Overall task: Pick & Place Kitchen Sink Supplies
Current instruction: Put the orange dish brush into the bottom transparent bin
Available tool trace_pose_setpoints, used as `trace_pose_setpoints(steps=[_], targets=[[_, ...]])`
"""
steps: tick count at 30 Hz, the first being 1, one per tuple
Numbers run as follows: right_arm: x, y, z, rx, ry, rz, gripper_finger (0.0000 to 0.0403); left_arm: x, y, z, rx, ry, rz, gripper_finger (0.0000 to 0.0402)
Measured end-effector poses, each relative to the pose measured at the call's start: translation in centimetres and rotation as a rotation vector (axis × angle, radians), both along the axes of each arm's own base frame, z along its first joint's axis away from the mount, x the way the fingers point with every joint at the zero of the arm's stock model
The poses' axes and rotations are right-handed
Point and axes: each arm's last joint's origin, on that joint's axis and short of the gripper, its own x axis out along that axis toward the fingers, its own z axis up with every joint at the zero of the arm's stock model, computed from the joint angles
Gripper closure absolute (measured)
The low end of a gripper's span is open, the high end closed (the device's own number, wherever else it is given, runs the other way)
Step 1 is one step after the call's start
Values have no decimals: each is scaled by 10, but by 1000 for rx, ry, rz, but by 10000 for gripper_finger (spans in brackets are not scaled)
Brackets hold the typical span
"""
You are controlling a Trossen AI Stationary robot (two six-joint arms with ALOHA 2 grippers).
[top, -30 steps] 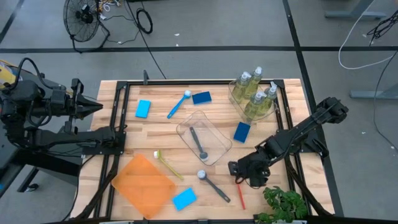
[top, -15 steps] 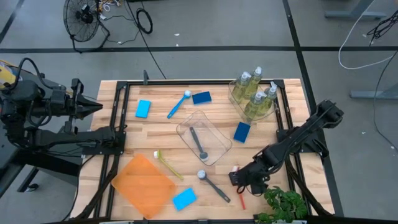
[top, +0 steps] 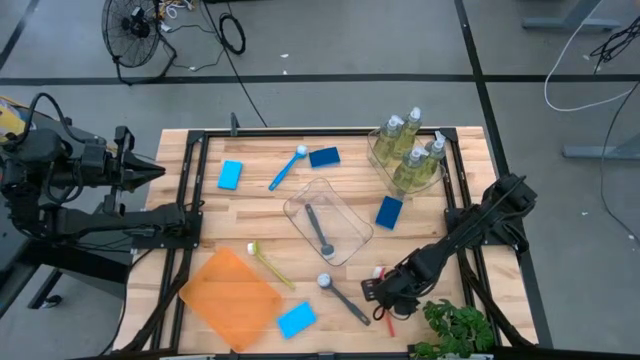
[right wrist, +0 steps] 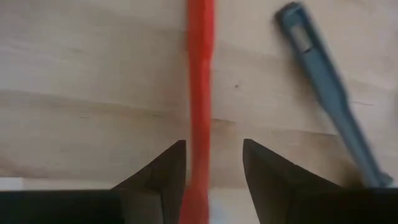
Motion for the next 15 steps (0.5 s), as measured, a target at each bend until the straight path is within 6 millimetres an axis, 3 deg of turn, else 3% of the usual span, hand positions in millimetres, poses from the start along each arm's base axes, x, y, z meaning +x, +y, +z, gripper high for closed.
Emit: trace_pose_setpoints(steps=[8, 15], targets=[[1, 0, -14, -44, 33, -4, 253, 0, 0, 0, 0, 0, 0, 374], [0, 0, -15, -55, 46, -4, 320, 0, 0, 0, 0, 0, 0, 374]])
